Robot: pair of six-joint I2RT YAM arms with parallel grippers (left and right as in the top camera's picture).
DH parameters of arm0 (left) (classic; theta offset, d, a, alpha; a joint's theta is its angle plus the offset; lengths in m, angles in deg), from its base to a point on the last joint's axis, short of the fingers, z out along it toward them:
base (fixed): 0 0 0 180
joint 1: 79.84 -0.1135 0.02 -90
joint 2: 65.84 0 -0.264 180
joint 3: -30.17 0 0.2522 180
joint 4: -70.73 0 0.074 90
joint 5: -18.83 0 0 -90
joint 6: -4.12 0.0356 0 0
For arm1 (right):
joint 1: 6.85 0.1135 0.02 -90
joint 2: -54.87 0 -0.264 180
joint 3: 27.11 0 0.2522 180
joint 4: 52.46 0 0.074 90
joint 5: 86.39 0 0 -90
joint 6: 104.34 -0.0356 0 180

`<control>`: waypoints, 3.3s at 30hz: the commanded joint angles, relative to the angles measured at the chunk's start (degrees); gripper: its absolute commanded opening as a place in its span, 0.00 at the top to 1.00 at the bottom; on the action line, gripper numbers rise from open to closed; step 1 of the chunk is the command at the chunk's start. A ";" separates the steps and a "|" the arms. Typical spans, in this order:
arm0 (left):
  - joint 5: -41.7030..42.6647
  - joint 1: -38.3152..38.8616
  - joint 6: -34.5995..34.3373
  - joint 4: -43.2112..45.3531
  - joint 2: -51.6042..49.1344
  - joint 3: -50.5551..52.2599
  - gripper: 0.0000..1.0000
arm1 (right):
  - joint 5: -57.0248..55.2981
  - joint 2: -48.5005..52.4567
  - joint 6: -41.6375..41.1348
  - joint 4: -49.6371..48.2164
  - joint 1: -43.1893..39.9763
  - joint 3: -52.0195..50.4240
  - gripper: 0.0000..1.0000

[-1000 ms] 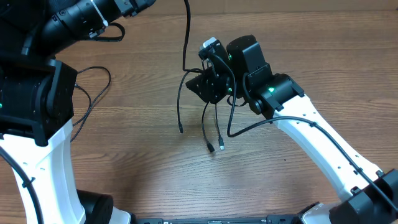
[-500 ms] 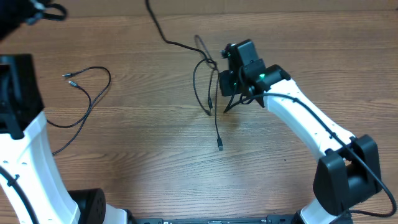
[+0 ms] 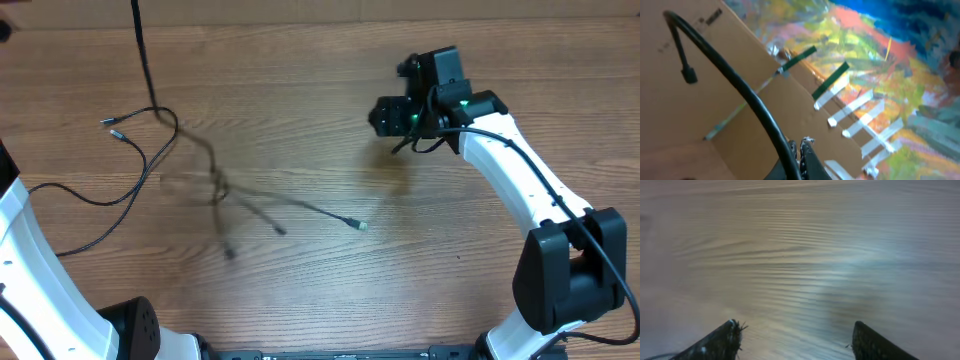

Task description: Untangle cables

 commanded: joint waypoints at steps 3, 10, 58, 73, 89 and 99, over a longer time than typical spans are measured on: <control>5.90 -0.20 2.80 0.11 0.17 -0.79 0.96 | 34.71 -0.07 8.41 -6.38 1.62 1.68 0.29; 5.88 -0.20 14.43 -16.02 -0.98 -0.79 0.96 | 51.82 -0.39 8.28 -19.43 9.20 1.68 0.29; -12.92 19.91 19.87 -26.03 -4.48 -0.79 0.96 | 39.06 -0.66 0.85 -36.57 11.91 1.68 0.06; -24.50 19.37 20.20 -26.67 -4.48 -0.79 0.96 | 38.73 -0.66 -2.38 -32.81 15.28 1.68 0.96; -4.74 5.53 34.73 -39.50 -4.48 -0.79 0.96 | 35.78 -4.11 -0.94 -14.43 -4.09 2.75 0.96; -16.85 7.74 56.08 -68.91 -4.48 -0.72 0.84 | 32.98 -16.63 -8.26 -17.55 -7.54 13.35 0.96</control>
